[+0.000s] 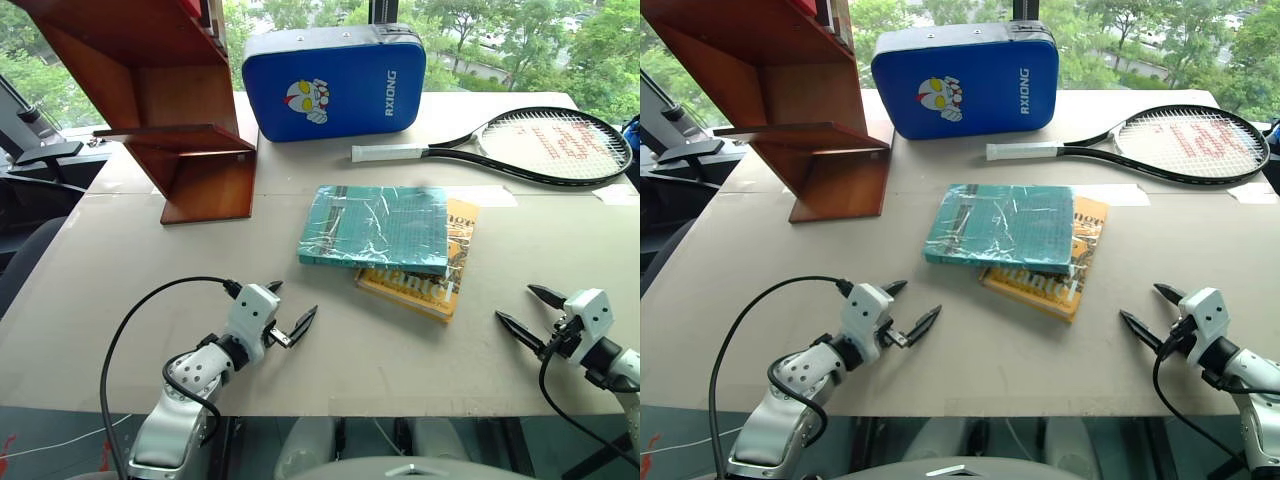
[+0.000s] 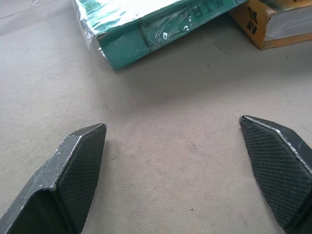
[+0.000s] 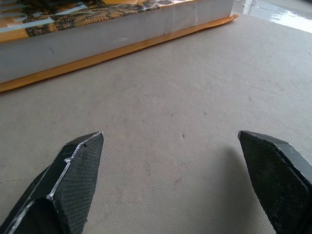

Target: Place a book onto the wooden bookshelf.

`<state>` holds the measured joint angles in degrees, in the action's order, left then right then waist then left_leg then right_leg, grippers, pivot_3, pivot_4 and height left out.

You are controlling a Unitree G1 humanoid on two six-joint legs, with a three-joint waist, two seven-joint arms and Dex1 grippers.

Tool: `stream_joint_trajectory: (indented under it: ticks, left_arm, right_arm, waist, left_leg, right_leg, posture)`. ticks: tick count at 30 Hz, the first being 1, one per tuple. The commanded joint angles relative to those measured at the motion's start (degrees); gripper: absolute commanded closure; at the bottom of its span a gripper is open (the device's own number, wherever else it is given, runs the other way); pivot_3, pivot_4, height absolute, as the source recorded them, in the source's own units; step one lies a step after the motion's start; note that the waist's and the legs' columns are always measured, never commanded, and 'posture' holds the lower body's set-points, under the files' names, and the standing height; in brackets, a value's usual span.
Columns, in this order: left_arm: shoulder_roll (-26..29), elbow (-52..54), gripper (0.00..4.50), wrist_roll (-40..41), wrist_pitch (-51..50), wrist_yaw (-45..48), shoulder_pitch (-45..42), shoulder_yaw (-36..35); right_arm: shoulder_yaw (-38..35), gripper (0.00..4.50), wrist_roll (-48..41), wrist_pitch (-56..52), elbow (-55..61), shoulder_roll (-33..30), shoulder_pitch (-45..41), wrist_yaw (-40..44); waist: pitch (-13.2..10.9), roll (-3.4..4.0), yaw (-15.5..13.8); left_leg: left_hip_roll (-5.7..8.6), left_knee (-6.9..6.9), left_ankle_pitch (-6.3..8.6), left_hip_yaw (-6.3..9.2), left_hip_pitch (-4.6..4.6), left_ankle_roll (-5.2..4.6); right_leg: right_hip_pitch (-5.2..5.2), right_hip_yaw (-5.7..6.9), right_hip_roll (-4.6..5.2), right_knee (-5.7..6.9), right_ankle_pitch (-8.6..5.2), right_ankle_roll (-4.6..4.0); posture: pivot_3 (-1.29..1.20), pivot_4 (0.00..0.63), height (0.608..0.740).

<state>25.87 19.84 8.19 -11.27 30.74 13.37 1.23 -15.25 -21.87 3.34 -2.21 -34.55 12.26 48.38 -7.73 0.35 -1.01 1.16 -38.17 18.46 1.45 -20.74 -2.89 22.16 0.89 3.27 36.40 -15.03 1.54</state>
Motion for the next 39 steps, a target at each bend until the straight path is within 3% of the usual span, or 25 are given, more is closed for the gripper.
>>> stream_joint_trajectory:
  ticks: [1,26,29,33,37,39]
  left_arm:
    - [-0.27,0.62,0.00,-0.32,-0.78,0.32,1.35,1.84]
    - [-2.38,1.49,0.00,2.17,-3.63,-0.16,0.06,0.98]
    - [-3.99,7.15,0.00,13.10,-14.90,0.06,-0.10,-2.19]
    - [-5.49,11.71,0.00,30.42,-31.35,-2.38,-2.25,-7.24]
    - [-12.64,5.18,0.00,46.50,-46.59,-14.92,-10.80,-13.97]
    - [-14.96,2.50,0.00,50.21,-51.09,-19.65,-13.59,-15.42]
  right_arm:
    - [-1.32,0.11,-0.16,1.35,-0.46,-0.44,-0.22,0.78]
    - [-1.87,0.11,-0.58,3.13,-0.09,0.06,-0.41,1.40]
    - [-3.37,0.11,-1.93,9.32,1.62,-1.85,0.09,6.63]
    - [-6.57,0.11,-14.06,-0.88,10.67,-7.97,1.75,14.69]
    - [-10.11,0.11,-26.52,-13.87,20.23,-13.54,4.92,17.60]
    - [-11.53,0.11,-28.85,-17.18,22.13,-14.59,5.97,17.95]
  waist:
    - [0.00,0.00,0.00]
    - [0.01,0.02,-0.05]
    - [-0.04,0.08,-0.03]
    - [-0.20,0.18,0.15]
    - [-0.39,-0.16,-0.24]
    - [-0.43,-0.37,-0.44]
  left_leg:
    - [0.00,0.00,0.00,0.00,0.00,0.00]
    - [0.02,-0.07,-0.01,0.00,0.00,0.01]
    - [0.02,-0.11,-0.01,0.00,-0.01,0.01]
    - [0.02,-0.17,-0.01,0.00,-0.03,0.01]
    - [0.01,-0.29,-0.01,0.17,-0.02,-0.01]
    - [0.01,-0.36,-0.02,0.31,-0.03,0.01]
  right_leg:
    - [0.00,0.00,0.00,0.00,0.00,0.00]
    - [-0.01,0.00,0.00,0.03,0.11,0.18]
    - [-0.01,0.00,0.00,0.04,0.12,0.21]
    - [-0.01,0.01,-0.01,0.11,0.14,0.24]
    - [-0.02,0.19,-0.03,0.33,0.14,0.25]
    - [-0.05,0.32,-0.09,0.40,0.14,0.26]
  posture:
    - [0.00,0.150,0.740]
    - [0.00,0.150,0.740]
    - [0.00,0.150,0.740]
    - [0.00,0.150,0.740]
    - [0.00,0.150,0.740]
    - [0.00,0.150,0.740]
